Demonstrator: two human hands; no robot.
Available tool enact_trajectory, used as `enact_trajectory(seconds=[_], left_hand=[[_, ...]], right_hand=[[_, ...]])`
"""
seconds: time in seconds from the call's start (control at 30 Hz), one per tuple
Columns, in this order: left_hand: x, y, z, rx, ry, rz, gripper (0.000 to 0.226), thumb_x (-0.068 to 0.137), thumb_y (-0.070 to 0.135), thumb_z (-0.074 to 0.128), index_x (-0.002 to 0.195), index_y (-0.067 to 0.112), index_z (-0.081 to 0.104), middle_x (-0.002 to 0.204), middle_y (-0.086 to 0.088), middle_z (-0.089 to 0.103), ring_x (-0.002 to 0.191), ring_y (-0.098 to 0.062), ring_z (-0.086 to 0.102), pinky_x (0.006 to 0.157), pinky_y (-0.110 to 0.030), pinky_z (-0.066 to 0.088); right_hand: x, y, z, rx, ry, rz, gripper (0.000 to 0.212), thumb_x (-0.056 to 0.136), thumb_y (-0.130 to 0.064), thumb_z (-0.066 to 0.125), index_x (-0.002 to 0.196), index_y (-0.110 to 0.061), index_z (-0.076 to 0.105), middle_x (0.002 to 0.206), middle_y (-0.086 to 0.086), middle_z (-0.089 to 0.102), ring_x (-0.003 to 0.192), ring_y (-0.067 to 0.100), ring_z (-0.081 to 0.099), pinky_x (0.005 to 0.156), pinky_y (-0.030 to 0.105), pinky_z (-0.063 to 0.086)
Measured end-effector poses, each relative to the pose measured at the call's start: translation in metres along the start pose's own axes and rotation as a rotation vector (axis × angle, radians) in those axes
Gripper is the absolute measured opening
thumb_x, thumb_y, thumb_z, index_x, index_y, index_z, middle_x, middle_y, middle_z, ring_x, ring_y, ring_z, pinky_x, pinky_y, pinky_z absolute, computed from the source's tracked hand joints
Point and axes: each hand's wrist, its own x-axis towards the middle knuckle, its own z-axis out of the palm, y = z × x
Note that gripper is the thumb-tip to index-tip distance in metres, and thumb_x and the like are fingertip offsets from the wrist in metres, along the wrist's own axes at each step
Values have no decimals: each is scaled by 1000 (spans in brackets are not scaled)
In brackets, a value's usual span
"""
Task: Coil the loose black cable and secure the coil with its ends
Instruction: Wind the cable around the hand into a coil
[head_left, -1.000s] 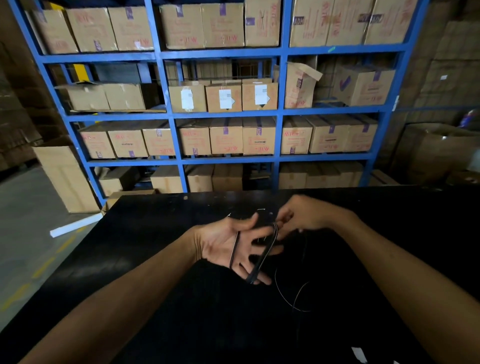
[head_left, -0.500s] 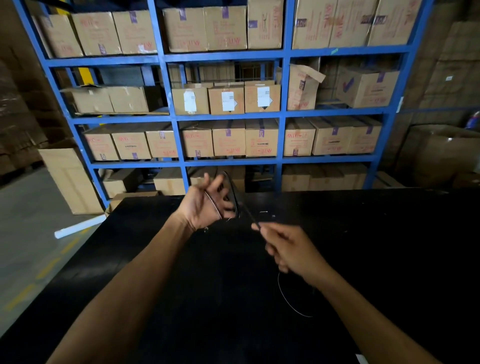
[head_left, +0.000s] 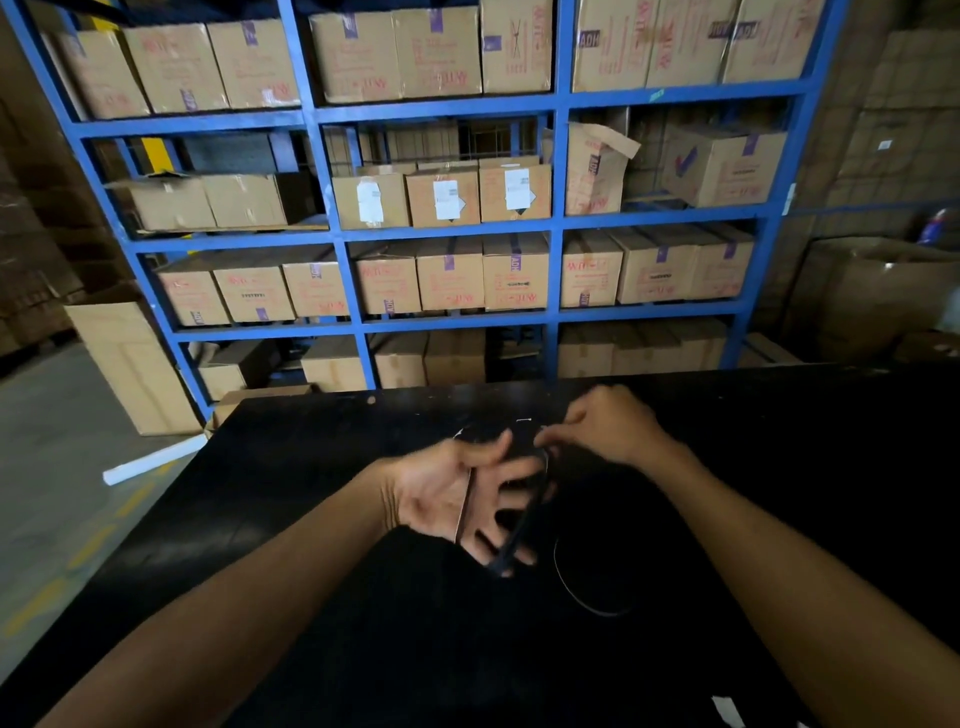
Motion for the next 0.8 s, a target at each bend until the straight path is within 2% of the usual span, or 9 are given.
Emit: enact_trajectory(seconds=[0.1,0.17,0.23,0.33,0.43,0.53,0.67,0.73,0.8], left_hand=[[3,-10,-16,-83,223,-46,58,99,63,23,145,37,45,153,-5,47,137,-53,36,113,-68,23],[2,-10,-28,-152,424,47,56,97,61,28,136,31,54,134,-7,59,114,-42,58,101,-60,38],[1,-3,-38,-236,549,213,62,94,61,34,141,25,52,138,-9,49,102,-34,58,91,-53,42],[-1,19,-38,-384,614,427,60,97,61,30,146,30,46,157,-9,34,120,-42,51,95,-61,39],[-4,36,-37,-490,549,602,56,100,59,24,139,30,52,152,-13,44,131,-52,46,103,-72,33],[-7,45,-24,-456,382,649,59,102,58,22,149,29,43,155,-15,40,134,-60,38,103,-78,29],[-15,46,-3,-334,145,585,59,102,58,20,155,34,30,163,-14,25,140,-61,25,108,-78,20],[-17,43,7,-264,49,494,60,102,60,17,156,36,24,166,-11,18,143,-60,15,111,-77,10],[-12,32,15,-165,-20,340,62,100,62,16,156,36,24,164,-8,23,144,-58,13,111,-74,13]], right_hand=[[16,-17,-40,-161,36,-155,47,73,-63,73,65,-17,72,60,1,69,59,14,67,65,36,57],[13,-26,-45,-111,123,-216,43,81,-56,70,62,-19,72,55,2,66,55,14,66,65,38,59],[0,-36,-38,28,132,-230,35,89,-45,67,69,-17,75,58,5,67,58,16,66,64,35,58],[-27,-44,-3,238,88,-206,25,95,-37,63,83,-21,78,66,1,69,62,8,67,65,32,58],[-51,-38,37,531,-72,-106,20,100,-31,56,107,-34,75,68,-4,65,50,1,56,50,17,43],[-66,-20,65,768,-240,-8,27,103,-33,50,102,-47,73,72,6,58,55,19,44,46,24,35],[-64,9,72,632,-289,72,25,99,-47,53,100,-41,77,68,-3,56,58,13,49,54,27,40],[-52,18,61,475,-205,134,38,87,-63,59,88,-31,80,66,-11,63,63,5,58,63,26,43],[-35,24,41,299,-84,83,50,72,-73,67,74,-24,79,66,-4,71,66,9,66,64,30,49]])
